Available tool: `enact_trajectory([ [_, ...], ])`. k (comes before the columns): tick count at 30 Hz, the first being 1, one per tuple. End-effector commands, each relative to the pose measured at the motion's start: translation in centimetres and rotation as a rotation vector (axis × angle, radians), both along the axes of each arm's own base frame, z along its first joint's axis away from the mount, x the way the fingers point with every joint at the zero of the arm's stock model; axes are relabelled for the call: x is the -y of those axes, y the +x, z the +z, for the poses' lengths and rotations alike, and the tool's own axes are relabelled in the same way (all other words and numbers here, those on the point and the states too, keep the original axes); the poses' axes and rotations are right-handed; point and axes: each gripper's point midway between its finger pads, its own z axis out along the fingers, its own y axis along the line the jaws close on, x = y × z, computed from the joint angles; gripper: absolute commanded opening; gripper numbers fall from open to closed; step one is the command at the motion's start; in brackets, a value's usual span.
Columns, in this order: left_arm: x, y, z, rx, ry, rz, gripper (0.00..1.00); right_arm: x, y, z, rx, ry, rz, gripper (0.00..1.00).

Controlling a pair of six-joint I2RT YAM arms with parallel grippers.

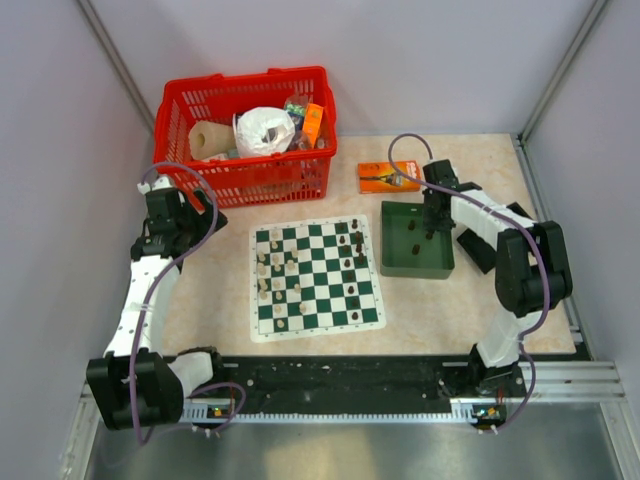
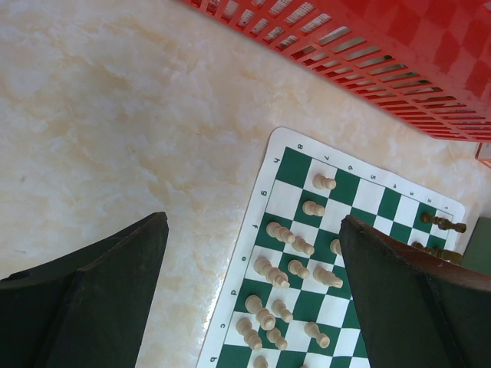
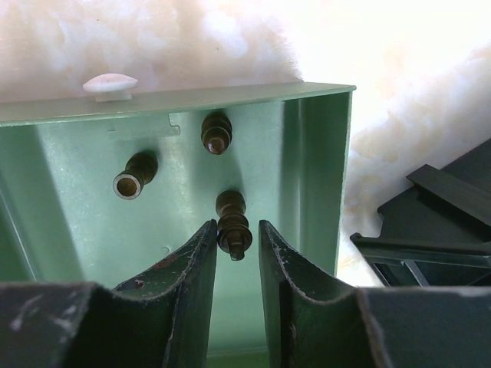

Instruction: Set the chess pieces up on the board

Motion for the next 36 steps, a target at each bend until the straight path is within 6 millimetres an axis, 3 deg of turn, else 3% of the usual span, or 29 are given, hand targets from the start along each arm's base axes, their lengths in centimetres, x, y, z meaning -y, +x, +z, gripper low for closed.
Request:
enact_trajectory([
  [1, -0.1, 0.4, 0.9, 0.034, 0.007, -0.001, 0.99, 0.0, 1.5, 1.1, 0.039, -0.008, 0.000, 0.28],
  [12, -0.1, 0.3, 0.8, 0.034, 0.008, 0.000, 0.99, -0.3, 1.6, 1.1, 0.037, 0.011, 0.012, 0.25],
  [16, -0.1, 0.3, 0.9, 0.037, 0.006, 0.000, 0.99, -0.6, 1.7, 1.4, 0.042, 0.021, 0.020, 0.15],
  [21, -0.1, 0.2, 1.0, 0.040, 0.005, 0.000, 0.99, -1.1, 1.8, 2.9, 0.066, 0.047, 0.041, 0.13],
  [24, 0.0, 0.2, 1.0, 0.042, 0.005, -0.003, 0.98, -1.7, 1.4, 5.0, 0.092, 0.072, 0.069, 0.13],
  [29, 0.1, 0.2, 1.0, 0.044, 0.000, -0.005, 0.98, -4.1, 0.0, 8.7, 0.151, 0.080, 0.119, 0.13],
  [36, 0.3, 0.3, 1.1, 0.051, -0.009, -0.011, 0.99, -10.3, -3.4, 11.8, 0.218, 0.119, 0.232, 0.13],
])
